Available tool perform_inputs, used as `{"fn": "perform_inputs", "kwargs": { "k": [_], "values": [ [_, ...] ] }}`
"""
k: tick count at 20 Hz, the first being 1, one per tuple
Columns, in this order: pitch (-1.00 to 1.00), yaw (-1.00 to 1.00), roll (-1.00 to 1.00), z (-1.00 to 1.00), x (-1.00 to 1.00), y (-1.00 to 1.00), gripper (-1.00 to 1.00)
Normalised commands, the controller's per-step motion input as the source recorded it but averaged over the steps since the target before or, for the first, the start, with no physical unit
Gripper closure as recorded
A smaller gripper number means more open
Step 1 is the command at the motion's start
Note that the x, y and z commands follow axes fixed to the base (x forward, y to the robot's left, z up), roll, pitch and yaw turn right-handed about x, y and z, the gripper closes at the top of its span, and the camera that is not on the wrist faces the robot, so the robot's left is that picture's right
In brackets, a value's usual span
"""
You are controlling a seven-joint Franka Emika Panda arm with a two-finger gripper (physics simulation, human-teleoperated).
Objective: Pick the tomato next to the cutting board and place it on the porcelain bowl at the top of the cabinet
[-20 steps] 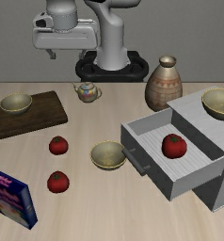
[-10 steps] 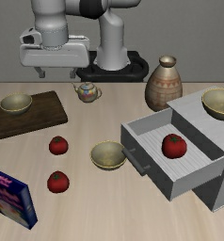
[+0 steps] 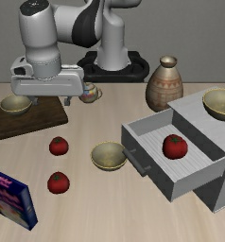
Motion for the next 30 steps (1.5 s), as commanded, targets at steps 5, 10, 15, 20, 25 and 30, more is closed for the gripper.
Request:
{"fn": "perform_inputs", "kwargs": {
  "k": [5, 10, 15, 20, 25, 30],
  "values": [
    [0.00, 0.00, 0.00, -1.00, 0.00, 0.00, -1.00],
    [0.00, 0.00, 0.00, -1.00, 0.00, 0.00, -1.00],
    [0.00, 0.00, 0.00, -1.00, -0.20, 0.00, -1.00],
    [0.00, 0.00, 0.00, 0.00, 0.00, 0.00, 1.00],
    [0.00, 0.00, 0.00, 0.20, 0.00, 0.00, 1.00],
    [0.00, 0.00, 0.00, 0.40, 0.00, 0.00, 1.00]
  ]
}}
